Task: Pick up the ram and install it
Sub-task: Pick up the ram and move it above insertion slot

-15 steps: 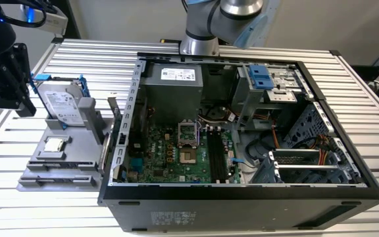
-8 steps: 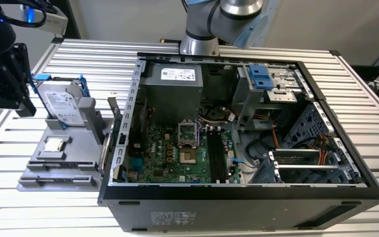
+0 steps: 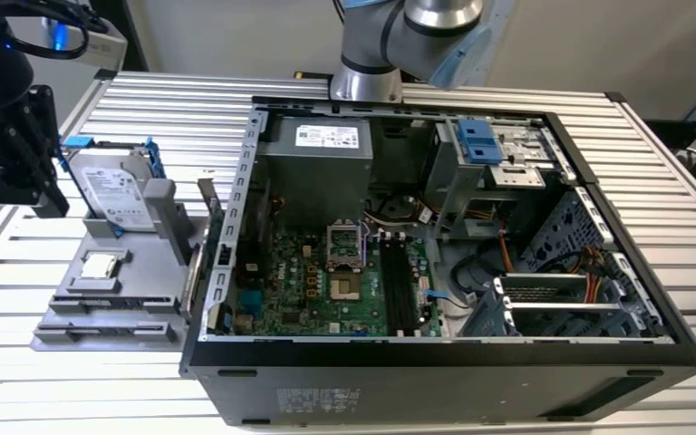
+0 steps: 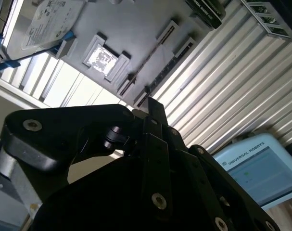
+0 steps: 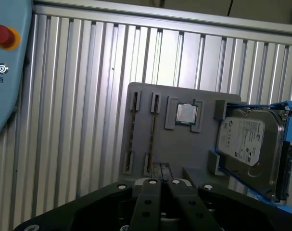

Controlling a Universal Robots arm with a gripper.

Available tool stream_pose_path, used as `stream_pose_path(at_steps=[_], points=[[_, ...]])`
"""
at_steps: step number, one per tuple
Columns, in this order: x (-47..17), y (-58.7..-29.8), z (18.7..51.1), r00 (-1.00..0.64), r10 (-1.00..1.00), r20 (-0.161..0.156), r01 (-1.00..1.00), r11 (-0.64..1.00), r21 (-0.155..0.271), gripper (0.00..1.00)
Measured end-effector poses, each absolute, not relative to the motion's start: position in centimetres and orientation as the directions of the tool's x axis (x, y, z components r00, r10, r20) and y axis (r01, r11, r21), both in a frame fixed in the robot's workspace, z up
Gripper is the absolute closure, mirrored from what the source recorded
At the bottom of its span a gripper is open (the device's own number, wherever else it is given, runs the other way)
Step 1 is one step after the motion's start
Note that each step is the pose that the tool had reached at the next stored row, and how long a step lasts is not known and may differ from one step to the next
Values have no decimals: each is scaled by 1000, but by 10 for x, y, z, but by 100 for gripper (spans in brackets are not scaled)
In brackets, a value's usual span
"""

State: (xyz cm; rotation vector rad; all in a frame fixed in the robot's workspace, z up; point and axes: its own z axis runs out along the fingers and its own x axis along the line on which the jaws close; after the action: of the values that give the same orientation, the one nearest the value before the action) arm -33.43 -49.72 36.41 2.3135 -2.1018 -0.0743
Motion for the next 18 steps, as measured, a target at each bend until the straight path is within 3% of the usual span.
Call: stream_pose_path(at_steps=[18], points=[[-334,-497,356,95,-995,-25,-994,-96,43,100]])
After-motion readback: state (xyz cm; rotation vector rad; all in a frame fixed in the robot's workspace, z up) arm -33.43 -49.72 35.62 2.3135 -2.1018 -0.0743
